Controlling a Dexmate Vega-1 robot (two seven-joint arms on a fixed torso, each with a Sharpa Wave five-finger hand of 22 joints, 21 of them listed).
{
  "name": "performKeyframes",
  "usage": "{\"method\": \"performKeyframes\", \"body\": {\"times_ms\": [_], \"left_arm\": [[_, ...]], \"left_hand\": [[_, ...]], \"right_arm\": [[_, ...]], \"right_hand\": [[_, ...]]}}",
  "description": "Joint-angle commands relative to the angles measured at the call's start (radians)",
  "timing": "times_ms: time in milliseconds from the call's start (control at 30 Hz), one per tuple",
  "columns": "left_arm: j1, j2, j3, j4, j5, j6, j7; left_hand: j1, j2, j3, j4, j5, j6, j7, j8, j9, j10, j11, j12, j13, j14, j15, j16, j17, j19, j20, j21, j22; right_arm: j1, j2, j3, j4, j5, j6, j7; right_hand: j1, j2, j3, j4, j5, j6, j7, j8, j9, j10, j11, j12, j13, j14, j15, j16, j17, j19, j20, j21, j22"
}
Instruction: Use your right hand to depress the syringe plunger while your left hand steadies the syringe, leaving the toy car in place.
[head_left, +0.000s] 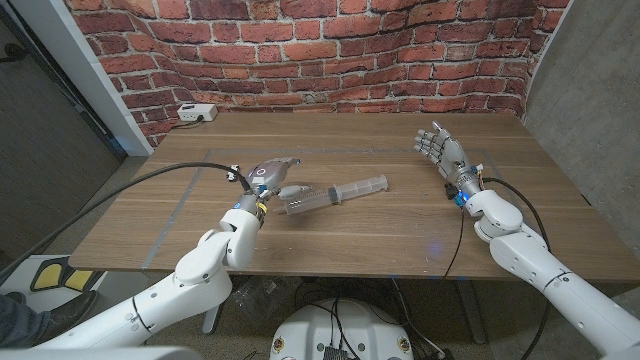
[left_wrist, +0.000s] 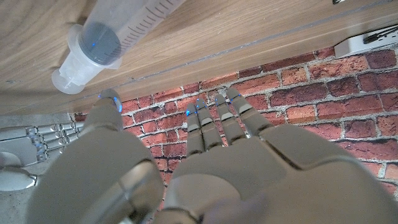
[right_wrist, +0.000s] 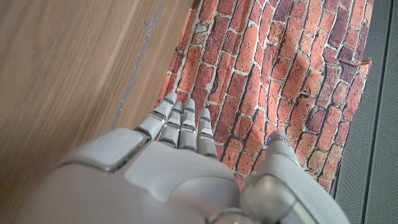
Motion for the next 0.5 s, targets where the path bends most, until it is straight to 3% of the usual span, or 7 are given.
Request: {"method": "performKeyframes", "body": {"times_ms": [33,400,500], "left_arm": [[-0.078,-0.012,0.104,-0.005,0.213,0.115,-0.203],[-0.062,-0.067,0.123,0.016,0.35,0.134,-0.239],[-0.05,-0.084,0.119,0.029,0.366,0.121,-0.211]], "left_hand": [[0.019,-0.012,-0.004,-0.005,0.008,-0.01,-0.008,-0.007,0.003,-0.005,-0.01,-0.005,0.004,-0.004,-0.007,-0.006,0.0,0.014,0.013,-0.001,0.002],[0.036,-0.024,-0.011,-0.007,0.012,-0.014,-0.013,-0.01,0.004,-0.003,-0.015,-0.007,0.005,0.013,-0.009,-0.001,0.001,0.039,0.029,0.007,0.004],[0.044,-0.026,-0.014,-0.007,0.014,-0.004,-0.017,-0.007,0.004,0.009,-0.016,-0.004,0.005,0.029,-0.006,0.004,0.001,0.049,0.038,0.01,0.005]], "right_arm": [[-0.022,-0.015,0.005,-0.023,0.003,-0.01,-0.003],[-0.035,-0.019,0.009,-0.029,0.01,-0.006,0.003],[-0.036,-0.02,0.008,-0.026,0.011,0.0,0.01]], "right_hand": [[0.009,-0.003,0.001,-0.006,-0.001,0.007,-0.002,0.003,0.005,0.008,0.002,0.01,0.004,0.011,0.0,0.006,0.004,0.009,-0.003,0.008,0.005],[0.009,-0.003,0.0,-0.006,-0.001,0.012,-0.002,0.003,0.005,0.013,0.002,0.011,0.005,0.014,0.0,0.006,0.004,0.012,-0.002,0.008,0.005],[0.009,-0.003,0.0,-0.006,-0.001,0.012,-0.003,0.003,0.005,0.014,0.001,0.011,0.005,0.014,0.0,0.006,0.004,0.013,-0.002,0.008,0.005]]}}
